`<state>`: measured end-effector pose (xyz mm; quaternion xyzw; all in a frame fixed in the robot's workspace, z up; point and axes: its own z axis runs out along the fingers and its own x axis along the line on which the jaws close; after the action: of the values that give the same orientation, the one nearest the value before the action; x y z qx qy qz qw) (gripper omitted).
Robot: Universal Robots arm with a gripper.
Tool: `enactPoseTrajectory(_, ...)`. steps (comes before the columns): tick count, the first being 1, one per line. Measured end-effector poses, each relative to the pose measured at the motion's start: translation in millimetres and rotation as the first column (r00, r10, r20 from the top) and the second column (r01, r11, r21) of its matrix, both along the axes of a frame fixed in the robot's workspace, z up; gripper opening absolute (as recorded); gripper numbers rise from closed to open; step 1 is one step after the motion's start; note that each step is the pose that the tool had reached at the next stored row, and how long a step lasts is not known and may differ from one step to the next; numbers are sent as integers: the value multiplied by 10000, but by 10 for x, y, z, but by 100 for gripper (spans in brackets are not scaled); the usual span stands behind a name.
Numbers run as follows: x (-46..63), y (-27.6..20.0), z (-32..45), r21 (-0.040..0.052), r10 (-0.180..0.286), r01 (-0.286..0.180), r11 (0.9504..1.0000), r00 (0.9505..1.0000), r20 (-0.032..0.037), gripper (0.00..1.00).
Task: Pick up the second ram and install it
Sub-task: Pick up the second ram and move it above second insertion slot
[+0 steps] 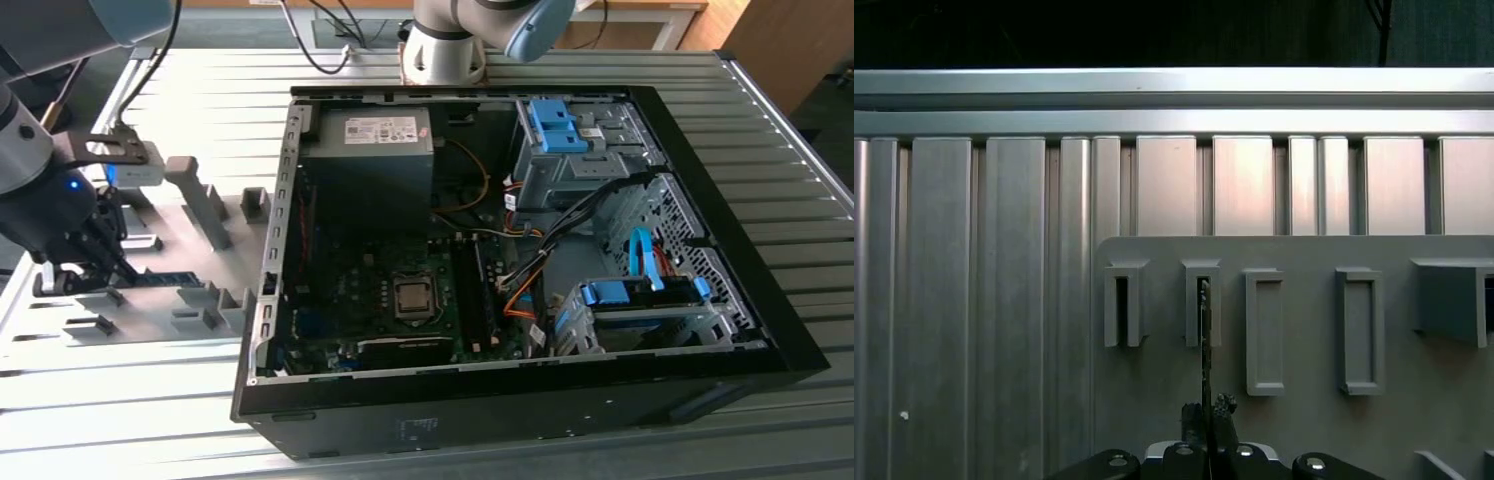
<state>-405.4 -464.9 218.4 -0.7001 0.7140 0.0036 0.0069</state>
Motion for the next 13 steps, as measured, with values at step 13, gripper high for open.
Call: enactPoseTrajectory(13, 0, 0, 58, 2, 0, 0, 10000, 10000, 3, 14)
